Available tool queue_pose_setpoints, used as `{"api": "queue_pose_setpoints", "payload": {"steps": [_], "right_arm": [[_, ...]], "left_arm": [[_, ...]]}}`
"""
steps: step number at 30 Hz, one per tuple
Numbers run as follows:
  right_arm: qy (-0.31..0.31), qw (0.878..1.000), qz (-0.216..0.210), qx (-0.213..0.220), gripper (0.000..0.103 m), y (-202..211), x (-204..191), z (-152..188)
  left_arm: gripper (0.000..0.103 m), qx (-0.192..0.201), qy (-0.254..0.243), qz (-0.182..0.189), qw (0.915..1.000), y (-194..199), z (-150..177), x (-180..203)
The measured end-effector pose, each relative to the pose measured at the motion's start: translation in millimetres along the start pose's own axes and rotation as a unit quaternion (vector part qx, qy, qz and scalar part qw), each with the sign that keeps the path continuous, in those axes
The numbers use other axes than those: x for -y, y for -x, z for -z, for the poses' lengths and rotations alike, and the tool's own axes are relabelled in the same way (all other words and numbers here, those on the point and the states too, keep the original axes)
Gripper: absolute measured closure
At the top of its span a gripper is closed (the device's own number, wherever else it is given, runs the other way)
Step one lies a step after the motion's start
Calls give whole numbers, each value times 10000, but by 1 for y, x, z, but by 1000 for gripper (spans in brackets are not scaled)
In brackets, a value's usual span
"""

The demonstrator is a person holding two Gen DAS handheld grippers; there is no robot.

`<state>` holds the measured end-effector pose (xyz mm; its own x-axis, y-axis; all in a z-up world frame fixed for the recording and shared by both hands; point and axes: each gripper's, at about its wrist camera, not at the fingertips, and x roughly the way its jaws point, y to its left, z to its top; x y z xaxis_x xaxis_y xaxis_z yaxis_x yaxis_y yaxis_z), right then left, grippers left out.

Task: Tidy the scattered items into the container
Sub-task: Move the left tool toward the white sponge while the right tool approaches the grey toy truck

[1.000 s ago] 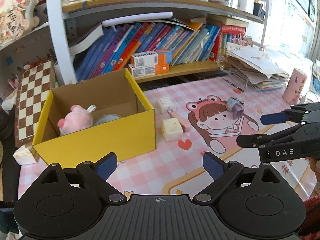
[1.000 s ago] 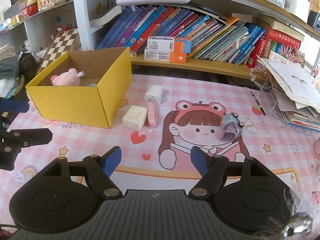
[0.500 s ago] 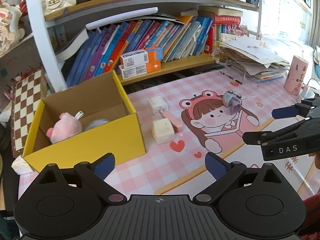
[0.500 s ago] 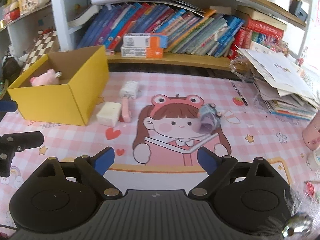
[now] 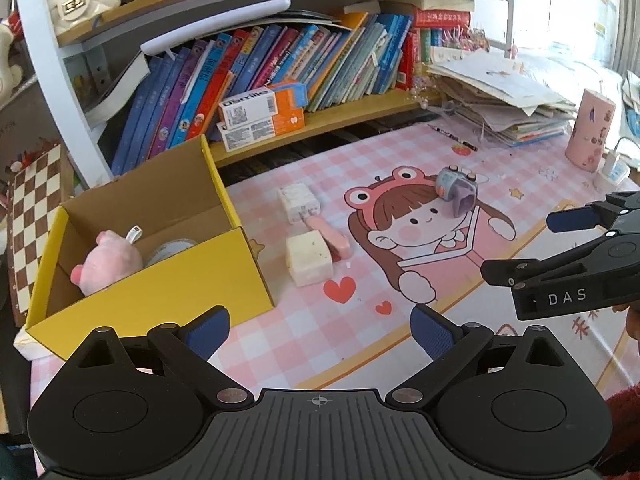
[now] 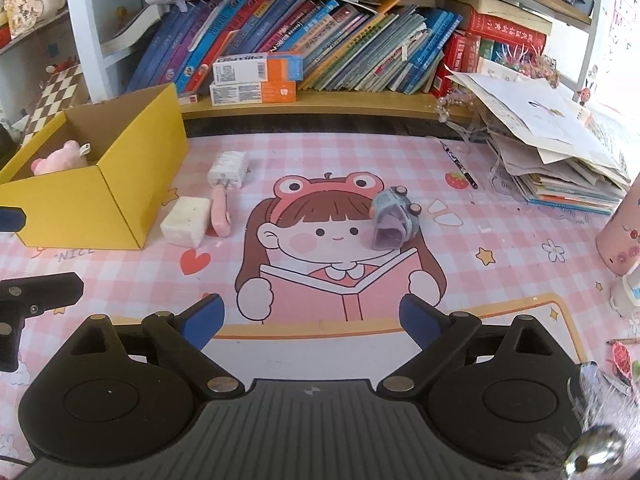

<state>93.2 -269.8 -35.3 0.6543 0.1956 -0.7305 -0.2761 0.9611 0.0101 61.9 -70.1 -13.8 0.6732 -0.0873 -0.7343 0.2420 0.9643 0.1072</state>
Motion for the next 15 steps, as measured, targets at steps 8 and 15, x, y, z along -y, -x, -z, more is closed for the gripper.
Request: {"api": "queue_pose_setpoints", "payload": {"steps": [8,15], "right_arm": [[-100,9999,-6,-112,8,-11,7,-1],[-166,9997,60,-147,8,-21,13,-4]], "left_arm": [[4,-174,-116,46,9998,-14,-3,8],[4,-215,-98,117,9997,-24,-8,12]]}}
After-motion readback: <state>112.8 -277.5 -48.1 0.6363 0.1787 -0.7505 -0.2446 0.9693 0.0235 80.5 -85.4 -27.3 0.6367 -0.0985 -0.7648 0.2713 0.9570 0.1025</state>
